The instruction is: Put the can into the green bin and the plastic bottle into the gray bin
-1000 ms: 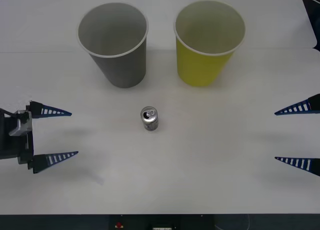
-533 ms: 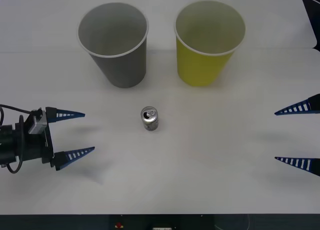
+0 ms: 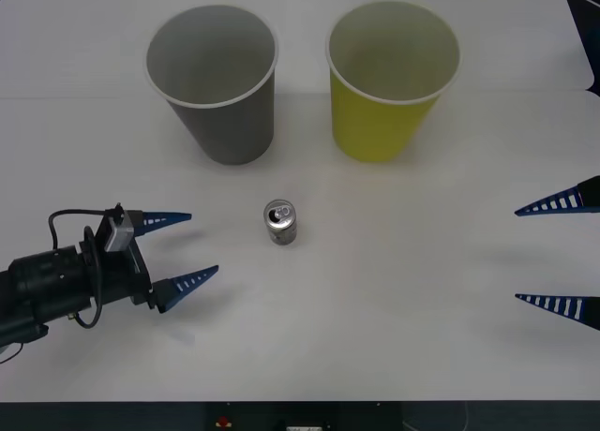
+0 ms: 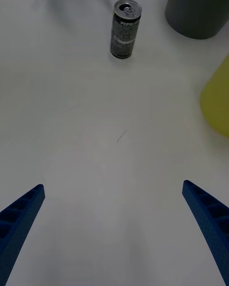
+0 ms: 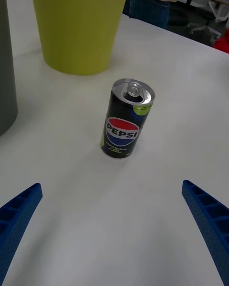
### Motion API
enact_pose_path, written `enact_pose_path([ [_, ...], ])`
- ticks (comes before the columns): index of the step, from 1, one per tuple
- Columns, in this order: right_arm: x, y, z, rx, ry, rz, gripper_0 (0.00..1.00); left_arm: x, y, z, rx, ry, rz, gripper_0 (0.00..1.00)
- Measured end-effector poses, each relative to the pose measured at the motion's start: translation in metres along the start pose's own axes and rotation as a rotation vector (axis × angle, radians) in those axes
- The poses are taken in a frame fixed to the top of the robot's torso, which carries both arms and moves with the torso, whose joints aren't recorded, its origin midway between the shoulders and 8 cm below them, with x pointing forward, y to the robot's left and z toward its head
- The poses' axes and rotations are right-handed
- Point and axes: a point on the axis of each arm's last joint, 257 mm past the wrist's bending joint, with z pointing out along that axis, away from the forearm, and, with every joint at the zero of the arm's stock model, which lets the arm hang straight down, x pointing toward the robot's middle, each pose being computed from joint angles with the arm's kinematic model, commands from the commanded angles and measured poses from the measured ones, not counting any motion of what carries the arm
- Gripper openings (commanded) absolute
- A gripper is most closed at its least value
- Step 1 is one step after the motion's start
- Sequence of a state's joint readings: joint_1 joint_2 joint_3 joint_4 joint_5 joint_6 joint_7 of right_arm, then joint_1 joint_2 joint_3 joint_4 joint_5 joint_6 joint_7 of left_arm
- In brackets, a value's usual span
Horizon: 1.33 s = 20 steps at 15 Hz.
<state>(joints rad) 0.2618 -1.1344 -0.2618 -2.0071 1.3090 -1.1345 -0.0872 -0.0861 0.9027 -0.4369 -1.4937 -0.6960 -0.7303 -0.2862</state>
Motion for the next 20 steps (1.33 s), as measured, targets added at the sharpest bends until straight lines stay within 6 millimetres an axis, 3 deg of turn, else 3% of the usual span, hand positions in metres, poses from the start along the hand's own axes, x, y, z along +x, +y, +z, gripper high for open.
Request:
enact_pose_path([
  [5, 0.0, 0.0, 0.0, 0.0, 0.0, 0.0, 1.0, 0.008, 0.004, 0.046, -0.002, -0.038, 0.009, 1.0],
  [14, 0.0, 0.0, 0.0, 0.0, 0.0, 0.0, 1.0, -0.005, -0.019, 0.117, 0.001, -0.053, 0.034, 1.0],
  [20, 0.0, 0.0, 0.0, 0.0, 0.0, 0.0, 1.0, -0.014, -0.024, 0.149, -0.033, -0.052, 0.063, 1.0],
])
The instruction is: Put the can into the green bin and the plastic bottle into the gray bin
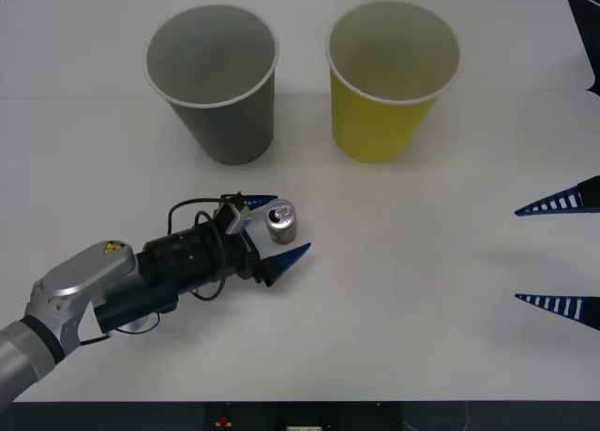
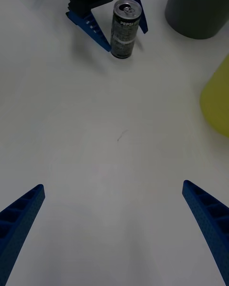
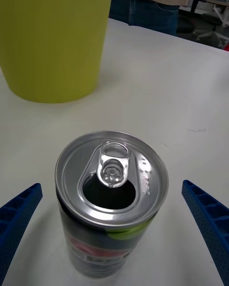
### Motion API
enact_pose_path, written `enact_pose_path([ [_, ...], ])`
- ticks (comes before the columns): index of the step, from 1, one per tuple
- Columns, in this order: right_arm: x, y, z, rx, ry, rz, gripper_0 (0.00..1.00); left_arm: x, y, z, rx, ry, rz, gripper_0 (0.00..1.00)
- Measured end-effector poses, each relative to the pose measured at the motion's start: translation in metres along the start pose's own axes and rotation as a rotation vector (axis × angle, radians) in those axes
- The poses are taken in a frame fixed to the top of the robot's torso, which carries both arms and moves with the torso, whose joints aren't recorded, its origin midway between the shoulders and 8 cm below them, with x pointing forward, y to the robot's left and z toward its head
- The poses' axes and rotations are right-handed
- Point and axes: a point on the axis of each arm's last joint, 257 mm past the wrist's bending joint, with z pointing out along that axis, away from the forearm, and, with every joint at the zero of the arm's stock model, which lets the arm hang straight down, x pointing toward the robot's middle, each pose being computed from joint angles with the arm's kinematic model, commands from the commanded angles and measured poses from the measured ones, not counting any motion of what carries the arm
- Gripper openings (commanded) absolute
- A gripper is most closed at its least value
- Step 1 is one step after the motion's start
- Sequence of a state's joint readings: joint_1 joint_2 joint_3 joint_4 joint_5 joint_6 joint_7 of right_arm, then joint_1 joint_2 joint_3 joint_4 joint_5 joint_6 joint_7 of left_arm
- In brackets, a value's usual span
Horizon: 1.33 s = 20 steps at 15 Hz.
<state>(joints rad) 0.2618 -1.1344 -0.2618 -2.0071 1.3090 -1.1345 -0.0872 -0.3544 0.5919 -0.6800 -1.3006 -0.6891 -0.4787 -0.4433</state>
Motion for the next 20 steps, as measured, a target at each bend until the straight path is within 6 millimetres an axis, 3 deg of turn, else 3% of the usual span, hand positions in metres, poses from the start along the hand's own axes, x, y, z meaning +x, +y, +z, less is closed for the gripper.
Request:
enact_pose_path([
  [5, 0.0, 0.0, 0.0, 0.0, 0.0, 0.0, 1.0, 0.0003, 0.001, 0.0035, -0.011, 0.004, 0.005, 1.0],
  [6, 0.0, 0.0, 0.0, 0.0, 0.0, 0.0, 1.0, 0.0005, 0.0004, 0.0036, -0.01, 0.004, 0.005, 0.96],
  [8, 0.0, 0.0, 0.0, 0.0, 0.0, 0.0, 1.0, 0.0012, 0.0004, 0.0036, -0.011, 0.007, 0.009, 0.0],
  [20, 0.0, 0.0, 0.0, 0.0, 0.0, 0.0, 1.0, 0.0023, -0.0026, -0.0014, 0.015, 0.01, 0.016, 0.0],
])
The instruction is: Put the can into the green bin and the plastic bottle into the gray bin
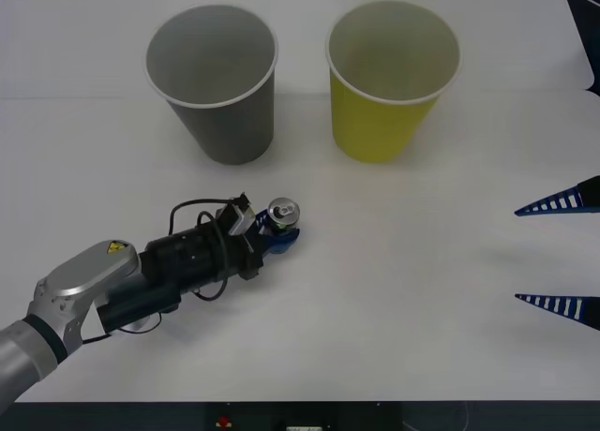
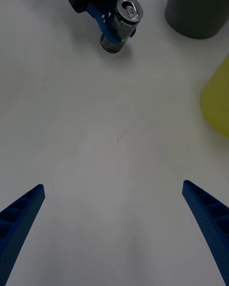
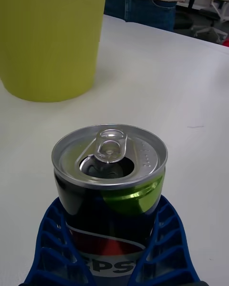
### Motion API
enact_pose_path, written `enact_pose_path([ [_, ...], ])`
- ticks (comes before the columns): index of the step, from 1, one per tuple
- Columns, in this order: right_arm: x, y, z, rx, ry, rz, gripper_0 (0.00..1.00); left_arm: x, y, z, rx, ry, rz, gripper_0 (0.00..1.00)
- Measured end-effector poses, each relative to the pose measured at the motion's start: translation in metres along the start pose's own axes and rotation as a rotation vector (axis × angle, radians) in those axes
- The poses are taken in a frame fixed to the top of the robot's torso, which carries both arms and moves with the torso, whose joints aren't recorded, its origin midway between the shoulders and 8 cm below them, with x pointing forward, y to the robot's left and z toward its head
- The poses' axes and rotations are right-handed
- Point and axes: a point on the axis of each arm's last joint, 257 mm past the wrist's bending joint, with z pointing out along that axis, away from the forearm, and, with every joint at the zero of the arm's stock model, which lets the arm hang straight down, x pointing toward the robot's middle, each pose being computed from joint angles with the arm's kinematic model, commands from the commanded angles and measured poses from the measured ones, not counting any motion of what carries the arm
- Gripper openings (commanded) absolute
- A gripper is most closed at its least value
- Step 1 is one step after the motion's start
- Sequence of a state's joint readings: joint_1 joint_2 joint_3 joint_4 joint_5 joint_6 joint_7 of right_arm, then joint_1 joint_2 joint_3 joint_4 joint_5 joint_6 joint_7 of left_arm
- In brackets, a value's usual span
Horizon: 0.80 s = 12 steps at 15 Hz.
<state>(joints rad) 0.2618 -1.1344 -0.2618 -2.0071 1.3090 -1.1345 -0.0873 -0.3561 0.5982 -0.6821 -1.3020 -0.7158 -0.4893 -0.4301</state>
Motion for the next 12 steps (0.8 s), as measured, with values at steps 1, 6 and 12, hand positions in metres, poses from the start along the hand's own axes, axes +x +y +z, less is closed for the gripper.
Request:
enact_pose_path([
  [1, 0.0, 0.0, 0.0, 0.0, 0.0, 0.0, 1.0, -0.002, -0.001, -0.004, 0.014, -0.003, 0.003, 0.0],
  [6, 0.0, 0.0, 0.0, 0.0, 0.0, 0.0, 1.0, -0.015, -0.019, -0.041, 0.043, -0.004, -0.037, 0.0],
  [12, 0.0, 0.0, 0.0, 0.0, 0.0, 0.0, 1.0, -0.055, -0.032, -0.078, 0.064, 0.039, -0.088, 0.0],
])
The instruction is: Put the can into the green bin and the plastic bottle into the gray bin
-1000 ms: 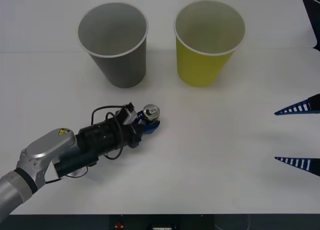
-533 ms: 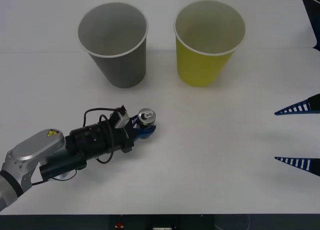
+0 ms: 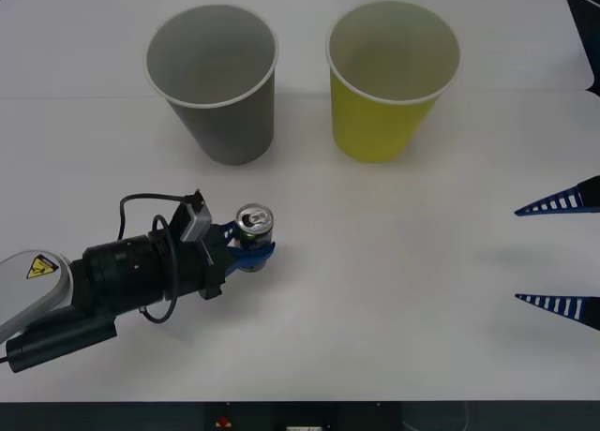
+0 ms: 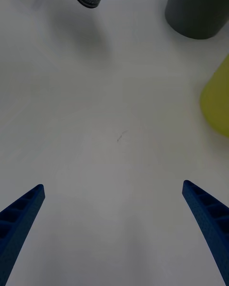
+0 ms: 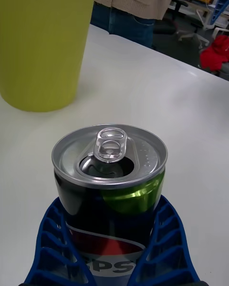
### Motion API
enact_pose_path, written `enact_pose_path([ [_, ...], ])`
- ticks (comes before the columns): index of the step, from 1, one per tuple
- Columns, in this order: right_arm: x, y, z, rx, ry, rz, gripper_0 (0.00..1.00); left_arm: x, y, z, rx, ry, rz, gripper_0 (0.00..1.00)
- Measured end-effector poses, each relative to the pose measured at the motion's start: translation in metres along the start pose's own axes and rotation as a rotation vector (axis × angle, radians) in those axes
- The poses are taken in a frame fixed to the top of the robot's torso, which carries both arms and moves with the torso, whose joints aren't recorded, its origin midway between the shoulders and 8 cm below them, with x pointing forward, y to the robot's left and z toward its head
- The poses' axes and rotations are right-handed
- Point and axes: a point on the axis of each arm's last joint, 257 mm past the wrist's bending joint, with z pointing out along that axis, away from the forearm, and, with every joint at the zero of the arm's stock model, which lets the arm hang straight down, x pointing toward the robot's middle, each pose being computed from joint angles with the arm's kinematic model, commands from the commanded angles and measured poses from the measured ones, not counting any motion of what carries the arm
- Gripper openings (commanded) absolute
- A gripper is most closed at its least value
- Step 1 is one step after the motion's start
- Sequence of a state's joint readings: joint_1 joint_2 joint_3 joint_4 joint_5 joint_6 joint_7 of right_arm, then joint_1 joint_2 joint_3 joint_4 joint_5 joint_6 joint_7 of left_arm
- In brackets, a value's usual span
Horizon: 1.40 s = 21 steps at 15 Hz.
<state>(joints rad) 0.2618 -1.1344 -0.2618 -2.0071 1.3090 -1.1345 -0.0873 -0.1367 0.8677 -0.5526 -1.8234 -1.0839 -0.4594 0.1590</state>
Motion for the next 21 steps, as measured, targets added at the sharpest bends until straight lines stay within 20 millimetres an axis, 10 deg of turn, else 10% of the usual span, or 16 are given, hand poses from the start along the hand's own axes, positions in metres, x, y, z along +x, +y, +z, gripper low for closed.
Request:
enact_pose_path([
  [9, 0.0, 0.0, 0.0, 0.0, 0.0, 0.0, 1.0, -0.093, -0.013, 0.008, 0.013, -0.013, -0.092, 0.0],
  [21, 0.0, 0.0, 0.0, 0.0, 0.0, 0.0, 1.0, -0.212, 0.018, 0.038, 0.018, -0.046, -0.077, 0.0],
])
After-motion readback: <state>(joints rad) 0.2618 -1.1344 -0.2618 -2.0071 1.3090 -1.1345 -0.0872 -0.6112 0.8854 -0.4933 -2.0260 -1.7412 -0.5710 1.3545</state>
